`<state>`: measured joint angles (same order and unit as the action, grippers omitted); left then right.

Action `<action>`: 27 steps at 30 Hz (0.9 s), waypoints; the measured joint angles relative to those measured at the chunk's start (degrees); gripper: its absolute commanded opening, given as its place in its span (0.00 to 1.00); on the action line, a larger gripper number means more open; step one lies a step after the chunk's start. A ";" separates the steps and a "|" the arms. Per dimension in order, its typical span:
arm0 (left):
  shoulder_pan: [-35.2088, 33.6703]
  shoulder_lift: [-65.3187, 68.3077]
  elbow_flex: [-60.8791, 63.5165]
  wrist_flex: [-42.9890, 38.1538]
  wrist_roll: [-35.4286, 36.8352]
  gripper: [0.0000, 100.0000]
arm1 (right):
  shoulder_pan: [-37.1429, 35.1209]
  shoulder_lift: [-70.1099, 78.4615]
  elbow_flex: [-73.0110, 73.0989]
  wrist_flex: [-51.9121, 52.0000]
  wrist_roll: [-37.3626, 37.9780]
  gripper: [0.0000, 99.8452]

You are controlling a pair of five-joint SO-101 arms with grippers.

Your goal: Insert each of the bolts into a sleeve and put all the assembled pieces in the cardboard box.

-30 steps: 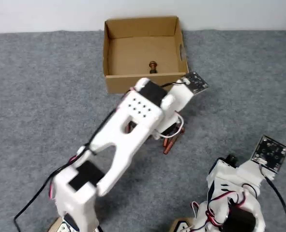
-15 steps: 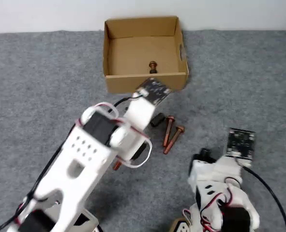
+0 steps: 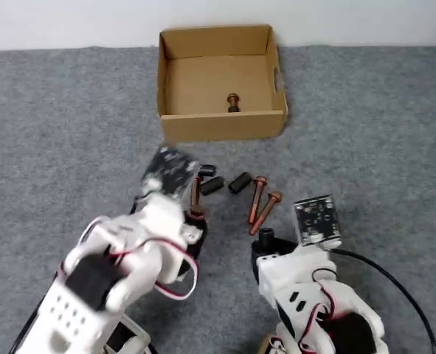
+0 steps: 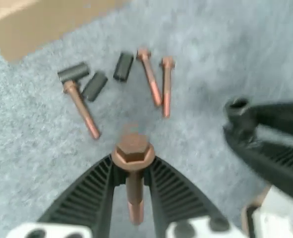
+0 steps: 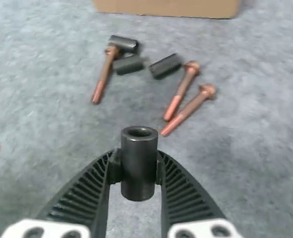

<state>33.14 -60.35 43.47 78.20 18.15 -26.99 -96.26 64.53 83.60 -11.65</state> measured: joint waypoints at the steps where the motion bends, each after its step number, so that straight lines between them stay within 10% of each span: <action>1: 0.00 -3.08 2.37 -1.49 1.14 0.00 | -1.05 0.26 0.26 0.00 0.00 0.01; 27: -0.09 -42.29 21.71 -21.27 15.03 0.00 | -16.26 -0.09 0.26 -10.37 8.97 0.01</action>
<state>33.05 -102.64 65.19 56.92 33.19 -43.25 -96.35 64.79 73.23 -2.68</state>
